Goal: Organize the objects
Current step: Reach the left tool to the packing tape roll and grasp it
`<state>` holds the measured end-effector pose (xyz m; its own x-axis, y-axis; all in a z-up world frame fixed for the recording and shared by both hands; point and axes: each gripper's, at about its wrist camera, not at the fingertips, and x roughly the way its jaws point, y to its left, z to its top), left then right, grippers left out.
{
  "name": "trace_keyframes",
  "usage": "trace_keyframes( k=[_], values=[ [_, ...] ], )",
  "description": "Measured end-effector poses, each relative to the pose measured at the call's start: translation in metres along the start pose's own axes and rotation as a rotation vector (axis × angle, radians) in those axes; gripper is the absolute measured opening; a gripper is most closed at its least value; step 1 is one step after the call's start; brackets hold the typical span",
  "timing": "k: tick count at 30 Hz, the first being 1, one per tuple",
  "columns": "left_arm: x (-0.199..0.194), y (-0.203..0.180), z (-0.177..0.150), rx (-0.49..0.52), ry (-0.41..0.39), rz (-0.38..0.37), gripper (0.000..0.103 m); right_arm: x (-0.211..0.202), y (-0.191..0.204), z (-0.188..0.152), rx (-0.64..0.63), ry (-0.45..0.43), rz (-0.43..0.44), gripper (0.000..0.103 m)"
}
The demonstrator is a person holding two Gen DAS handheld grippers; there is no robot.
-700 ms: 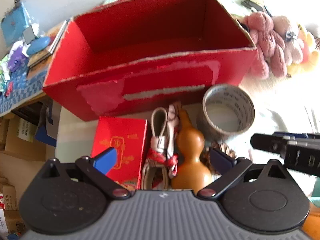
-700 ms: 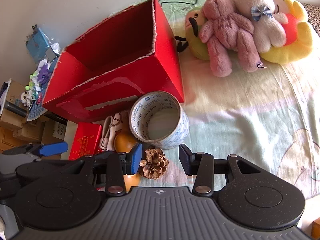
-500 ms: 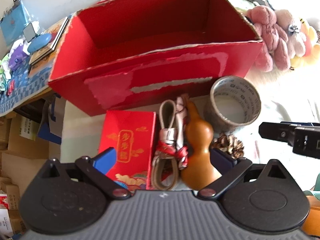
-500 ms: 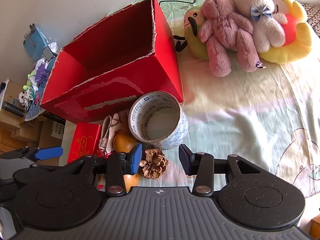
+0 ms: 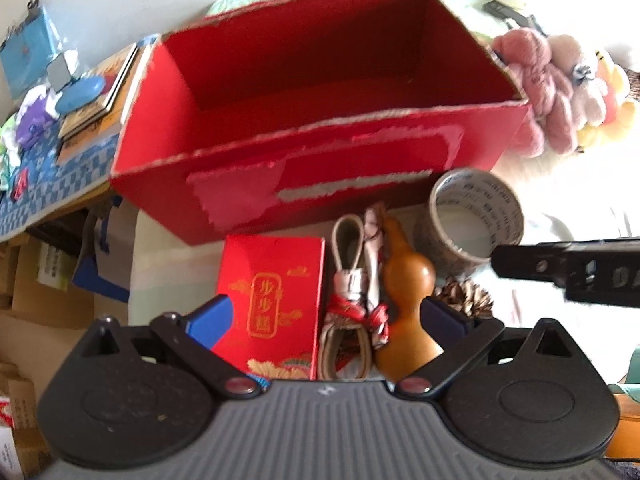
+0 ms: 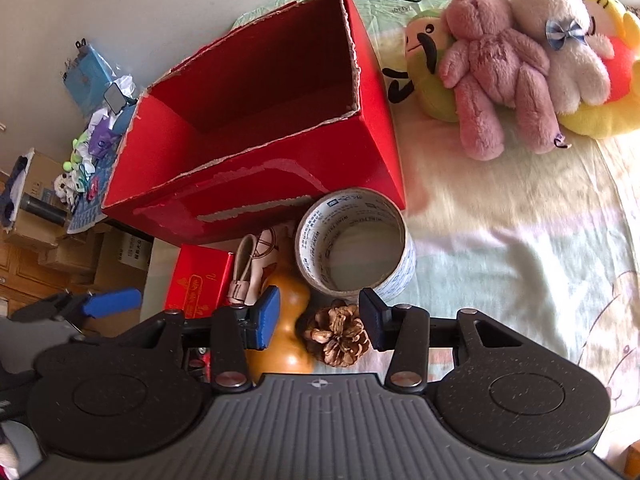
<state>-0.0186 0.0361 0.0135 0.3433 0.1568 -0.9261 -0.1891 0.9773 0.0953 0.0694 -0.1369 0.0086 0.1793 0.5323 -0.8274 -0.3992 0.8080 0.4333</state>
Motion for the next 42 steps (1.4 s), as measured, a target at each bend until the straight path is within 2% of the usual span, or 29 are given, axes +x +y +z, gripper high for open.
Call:
trace_keyframes(
  k=[3, 12, 16, 19, 29, 32, 33, 38, 40, 42],
  values=[
    [-0.003, -0.004, 0.006, 0.027, -0.023, -0.002, 0.099, 0.002, 0.003, 0.001, -0.041, 0.000, -0.037, 0.047],
    [0.006, -0.015, 0.017, 0.072, -0.036, -0.025, 0.099, -0.001, -0.002, 0.010, -0.109, -0.078, -0.164, 0.049],
    [0.010, -0.022, 0.024, 0.075, -0.043, -0.044, 0.097, 0.002, -0.013, 0.016, -0.100, -0.098, -0.179, 0.049],
    [0.014, -0.029, 0.030, 0.071, -0.049, -0.069, 0.092, 0.005, -0.026, 0.022, -0.063, -0.096, -0.165, 0.049],
    [0.034, -0.046, 0.042, 0.043, -0.055, -0.165, 0.054, 0.025, -0.043, 0.028, -0.036, -0.070, -0.131, 0.048],
    [0.044, -0.050, 0.043, 0.041, -0.037, -0.167, 0.053, 0.034, -0.048, 0.031, -0.022, -0.045, -0.106, 0.047],
    [0.048, -0.051, 0.043, 0.041, -0.030, -0.163, 0.052, 0.036, -0.049, 0.032, -0.015, -0.034, -0.099, 0.045],
    [0.059, -0.055, 0.043, 0.039, -0.004, -0.176, 0.045, 0.045, -0.054, 0.034, 0.020, 0.013, -0.059, 0.018],
    [0.062, -0.057, 0.045, 0.043, -0.001, -0.175, 0.036, 0.044, -0.053, 0.034, 0.022, 0.013, -0.046, 0.015],
    [0.066, -0.060, 0.046, 0.047, 0.019, -0.194, 0.022, 0.041, -0.050, 0.034, 0.009, 0.006, -0.059, 0.015]
  ],
)
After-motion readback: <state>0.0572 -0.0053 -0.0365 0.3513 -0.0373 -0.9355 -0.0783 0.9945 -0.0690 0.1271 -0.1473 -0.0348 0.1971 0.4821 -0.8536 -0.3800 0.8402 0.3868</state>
